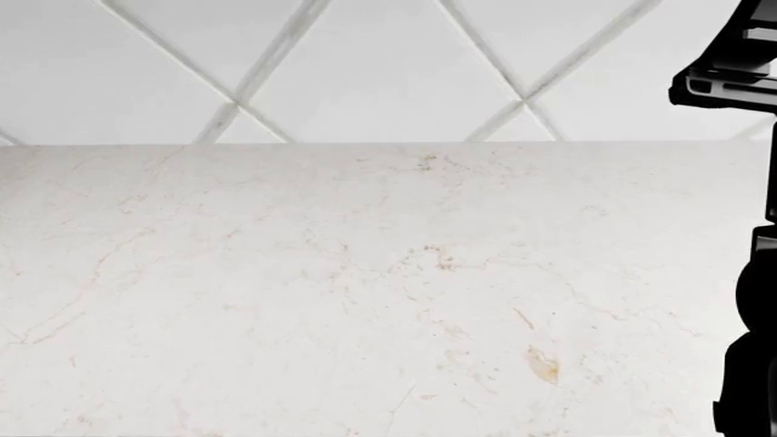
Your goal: Pick the beet, tangerine from the counter and place them in the cabinet. Then close the cabinet.
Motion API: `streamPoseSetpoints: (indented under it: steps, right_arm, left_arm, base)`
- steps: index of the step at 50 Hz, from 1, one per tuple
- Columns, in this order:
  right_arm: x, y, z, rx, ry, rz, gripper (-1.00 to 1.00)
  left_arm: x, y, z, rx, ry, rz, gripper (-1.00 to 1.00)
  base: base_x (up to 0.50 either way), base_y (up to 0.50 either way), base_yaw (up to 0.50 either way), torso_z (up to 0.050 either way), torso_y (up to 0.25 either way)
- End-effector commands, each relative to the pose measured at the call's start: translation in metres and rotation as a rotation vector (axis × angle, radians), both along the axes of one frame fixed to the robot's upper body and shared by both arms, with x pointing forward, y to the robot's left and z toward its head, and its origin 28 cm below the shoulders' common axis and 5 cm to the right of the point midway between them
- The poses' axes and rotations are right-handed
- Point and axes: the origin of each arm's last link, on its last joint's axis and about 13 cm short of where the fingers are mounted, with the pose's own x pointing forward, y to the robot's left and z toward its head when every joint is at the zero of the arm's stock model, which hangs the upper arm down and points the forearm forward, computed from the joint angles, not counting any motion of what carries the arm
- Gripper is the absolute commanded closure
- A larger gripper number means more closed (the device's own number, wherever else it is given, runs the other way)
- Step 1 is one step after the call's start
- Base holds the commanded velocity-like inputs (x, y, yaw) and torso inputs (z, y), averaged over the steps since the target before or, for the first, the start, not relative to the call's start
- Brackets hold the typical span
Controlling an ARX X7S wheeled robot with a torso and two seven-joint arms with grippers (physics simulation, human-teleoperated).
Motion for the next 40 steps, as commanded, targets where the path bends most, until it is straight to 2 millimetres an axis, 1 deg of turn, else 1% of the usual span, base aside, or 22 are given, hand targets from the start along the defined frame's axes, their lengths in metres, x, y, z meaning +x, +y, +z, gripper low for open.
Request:
streamPoseSetpoints:
  steps: [1,11,24,36,38,40]
  right_arm:
    - [-0.012,0.024,-0.093,-0.031,0.376,0.098,-1.00]
    - [-0.013,0.023,-0.093,-0.029,0.375,0.098,-1.00]
    - [-0.014,0.023,-0.092,-0.026,0.371,0.101,-1.00]
    - [-0.014,0.023,-0.090,-0.031,0.371,0.103,-1.00]
    - [-0.014,0.024,-0.090,-0.033,0.370,0.104,-1.00]
    - [-0.015,0.024,-0.089,-0.036,0.369,0.105,-1.00]
  left_arm:
    - [0.022,-0.034,-0.003,0.079,0.074,-0.181,-1.00]
    - [0.040,-0.050,-0.003,0.084,0.110,-0.205,-1.00]
    - [0.070,-0.068,-0.004,0.109,0.174,-0.193,-1.00]
    - [0.101,-0.076,-0.002,0.128,0.221,-0.143,-1.00]
    - [0.102,-0.076,-0.001,0.121,0.221,-0.141,-1.00]
    - [0.095,-0.074,-0.001,0.110,0.204,-0.150,-1.00]
  base:
    - [0.00,0.00,0.00,0.000,0.000]
    - [0.00,0.00,0.00,0.000,0.000]
    - [0.00,0.00,0.00,0.000,0.000]
    - [0.00,0.00,0.00,0.000,0.000]
    - [0.00,0.00,0.00,0.000,0.000]
    - [0.00,0.00,0.00,0.000,0.000]
